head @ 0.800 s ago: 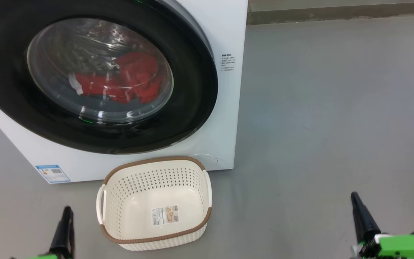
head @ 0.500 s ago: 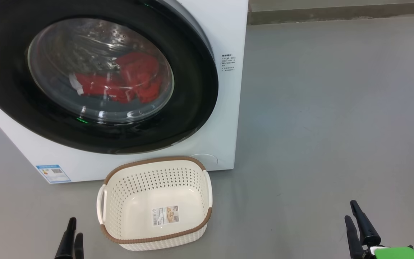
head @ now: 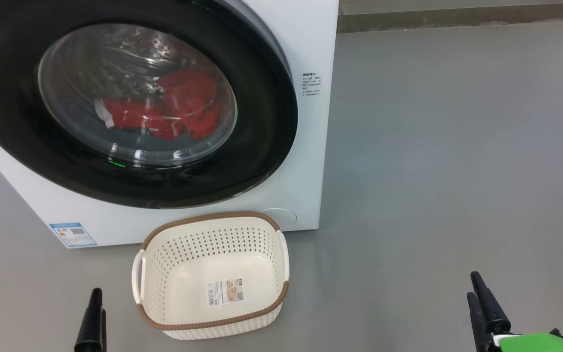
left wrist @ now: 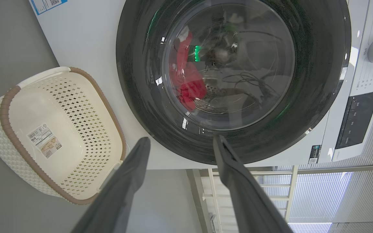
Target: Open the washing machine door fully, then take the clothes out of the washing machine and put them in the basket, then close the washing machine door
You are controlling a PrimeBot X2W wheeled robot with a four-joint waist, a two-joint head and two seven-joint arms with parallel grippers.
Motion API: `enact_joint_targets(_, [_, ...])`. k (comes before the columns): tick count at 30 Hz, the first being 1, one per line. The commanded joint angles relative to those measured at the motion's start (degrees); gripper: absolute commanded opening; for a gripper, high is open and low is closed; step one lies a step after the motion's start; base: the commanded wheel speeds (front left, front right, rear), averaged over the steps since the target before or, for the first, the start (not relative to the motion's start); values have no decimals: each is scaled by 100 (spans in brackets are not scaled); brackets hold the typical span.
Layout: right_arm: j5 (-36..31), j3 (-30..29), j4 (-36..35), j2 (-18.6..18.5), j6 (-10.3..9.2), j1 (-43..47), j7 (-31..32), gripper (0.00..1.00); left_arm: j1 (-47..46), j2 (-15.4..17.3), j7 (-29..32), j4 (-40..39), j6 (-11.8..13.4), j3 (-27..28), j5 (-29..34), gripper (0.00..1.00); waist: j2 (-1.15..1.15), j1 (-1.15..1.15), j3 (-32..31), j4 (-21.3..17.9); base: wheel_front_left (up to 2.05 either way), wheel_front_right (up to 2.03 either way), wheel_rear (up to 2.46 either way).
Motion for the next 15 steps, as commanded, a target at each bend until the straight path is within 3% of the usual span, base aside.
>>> enact_joint_targets(1, [-137, 86, -161, -66, -1, -175, -48, 100, -84, 117, -59, -207, -4, 59, 154, 100, 0, -1, 2, -1, 0, 0, 0])
enact_joint_targets(15, [-1207, 463, -204, -222, -2, -313, -282, 100, -19, 128, -297, -483, -7, 24, 1423, 100, 0, -1, 30, -17, 0, 0, 0])
